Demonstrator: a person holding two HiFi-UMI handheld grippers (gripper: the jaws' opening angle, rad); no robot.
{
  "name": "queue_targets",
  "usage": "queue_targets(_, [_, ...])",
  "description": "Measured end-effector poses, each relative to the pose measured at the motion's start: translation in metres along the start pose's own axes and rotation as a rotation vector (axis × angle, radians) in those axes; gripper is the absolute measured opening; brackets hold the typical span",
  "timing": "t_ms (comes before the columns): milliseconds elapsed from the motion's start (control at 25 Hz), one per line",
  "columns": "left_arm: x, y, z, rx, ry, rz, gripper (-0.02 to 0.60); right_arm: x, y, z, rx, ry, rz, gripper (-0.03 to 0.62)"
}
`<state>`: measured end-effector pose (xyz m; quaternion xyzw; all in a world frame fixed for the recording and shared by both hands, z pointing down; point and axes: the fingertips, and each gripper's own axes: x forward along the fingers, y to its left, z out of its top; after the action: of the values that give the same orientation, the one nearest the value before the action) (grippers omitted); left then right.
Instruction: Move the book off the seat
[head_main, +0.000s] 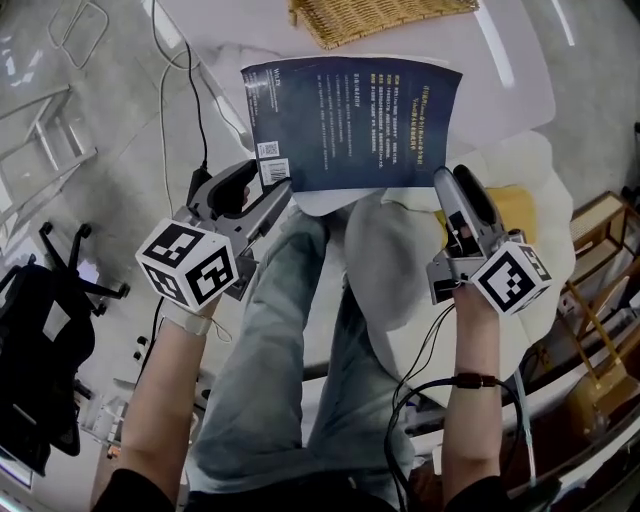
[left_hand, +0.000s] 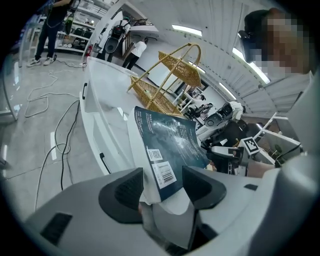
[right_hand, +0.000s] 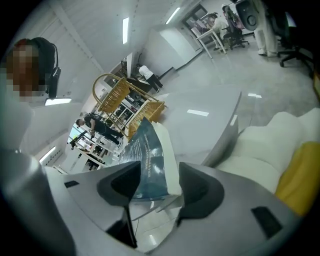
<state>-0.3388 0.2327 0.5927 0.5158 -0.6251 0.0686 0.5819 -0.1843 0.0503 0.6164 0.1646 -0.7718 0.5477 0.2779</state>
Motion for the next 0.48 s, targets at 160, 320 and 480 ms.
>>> queue_targets(160, [-0.007,-0.001,-0.001,-0.001,-0.032,0.055,0.250,-0.010,-0.004,-0.002,0.010,-0.010,0.000,0.247])
queue_targets(320, [-0.016,-0.009,0.005,0.018,-0.082,0.104,0.245,-0.021,-0.003,-0.004,0.018,-0.022,0.013,0.245])
queue_targets(480, [-0.014,-0.026,0.011,0.069,-0.113,0.111,0.202,-0.037,-0.002,-0.004,-0.015,-0.035,0.002,0.239])
